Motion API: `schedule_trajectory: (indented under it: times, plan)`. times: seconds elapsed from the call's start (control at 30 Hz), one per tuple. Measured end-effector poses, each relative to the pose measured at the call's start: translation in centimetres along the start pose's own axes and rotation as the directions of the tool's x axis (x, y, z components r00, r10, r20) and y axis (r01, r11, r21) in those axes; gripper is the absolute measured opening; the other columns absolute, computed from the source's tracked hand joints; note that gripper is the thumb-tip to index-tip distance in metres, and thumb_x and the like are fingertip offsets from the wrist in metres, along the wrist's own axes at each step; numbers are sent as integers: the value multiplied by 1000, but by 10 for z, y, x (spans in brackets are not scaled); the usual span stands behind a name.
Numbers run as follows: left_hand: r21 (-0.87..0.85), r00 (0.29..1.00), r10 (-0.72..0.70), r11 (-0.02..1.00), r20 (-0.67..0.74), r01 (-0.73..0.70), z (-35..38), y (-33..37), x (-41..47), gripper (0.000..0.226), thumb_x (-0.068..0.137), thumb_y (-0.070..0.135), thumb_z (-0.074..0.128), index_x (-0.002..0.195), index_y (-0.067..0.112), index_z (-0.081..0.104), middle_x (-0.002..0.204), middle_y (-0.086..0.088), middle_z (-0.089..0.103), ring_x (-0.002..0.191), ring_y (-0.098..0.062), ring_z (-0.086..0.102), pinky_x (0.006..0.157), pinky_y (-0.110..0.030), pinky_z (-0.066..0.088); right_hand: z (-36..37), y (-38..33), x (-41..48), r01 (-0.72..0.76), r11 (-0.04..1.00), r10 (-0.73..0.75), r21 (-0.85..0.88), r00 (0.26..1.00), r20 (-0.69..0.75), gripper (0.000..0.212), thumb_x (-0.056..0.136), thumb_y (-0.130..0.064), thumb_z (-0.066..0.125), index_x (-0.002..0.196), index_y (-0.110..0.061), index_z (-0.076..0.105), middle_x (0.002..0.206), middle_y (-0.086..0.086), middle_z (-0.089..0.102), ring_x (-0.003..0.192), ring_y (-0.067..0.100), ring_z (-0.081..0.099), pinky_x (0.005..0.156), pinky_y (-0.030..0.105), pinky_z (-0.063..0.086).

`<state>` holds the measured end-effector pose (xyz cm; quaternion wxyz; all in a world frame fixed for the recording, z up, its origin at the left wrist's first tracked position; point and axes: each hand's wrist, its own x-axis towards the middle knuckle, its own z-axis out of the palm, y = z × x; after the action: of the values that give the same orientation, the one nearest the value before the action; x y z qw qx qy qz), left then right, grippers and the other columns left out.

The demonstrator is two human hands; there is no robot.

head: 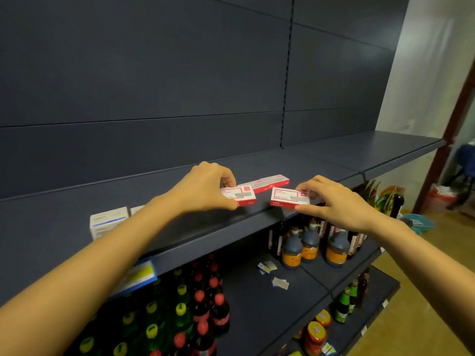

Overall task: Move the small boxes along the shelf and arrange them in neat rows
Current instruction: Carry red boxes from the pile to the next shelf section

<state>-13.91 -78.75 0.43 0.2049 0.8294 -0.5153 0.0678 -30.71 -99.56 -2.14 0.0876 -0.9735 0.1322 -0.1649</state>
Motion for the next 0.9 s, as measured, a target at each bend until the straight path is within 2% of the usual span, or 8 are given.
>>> schedule_trajectory:
  times: [0.23,0.4,0.57,0.67,0.8,0.9]
  plan:
    - [37,999,-20,999,47,18,41,1,50,41,69,35,73,105,17,64,110,-1,68,91,-16,61,82,-33,52,3,46,47,23,997,-27,69,998,53,46,85,-44,59,126,-26,49,121,-7,51,108,10,50,90,40,49]
    - [61,998,-31,998,57,27,58,4,61,41,75,38,69,110,18,61,115,0,64,98,-14,58,83,-27,49,10,67,73,99,994,-104,46,989,107,47,85,-48,56,128,-30,47,119,-13,48,102,4,45,84,32,48]
    - [85,995,-101,991,-24,102,65,10,60,36,76,42,67,106,22,63,112,5,59,98,-12,55,86,-34,50,15,85,94,203,975,-215,86,964,158,47,85,-50,55,127,-33,47,121,-14,48,106,4,45,86,33,48]
    - [121,986,-151,980,-70,159,64,17,57,36,75,50,65,102,26,62,107,9,58,94,-10,54,82,-34,50,16,93,104,277,959,-284,63,937,202,45,85,-50,53,127,-36,47,123,-16,48,111,4,43,90,35,47]
    - [124,947,-262,950,-188,287,52,24,51,31,82,52,55,95,27,66,99,9,63,87,-11,56,79,-36,50,9,95,119,385,919,-394,92,912,119,42,84,-49,56,124,-39,47,122,-19,47,109,1,41,88,34,46]
    - [159,889,-362,896,-281,415,43,24,41,30,88,48,48,94,25,67,97,6,65,89,-16,57,81,-36,48,6,83,129,496,857,-508,142,859,64,38,87,-42,55,124,-37,49,123,-19,49,113,3,44,92,33,44]
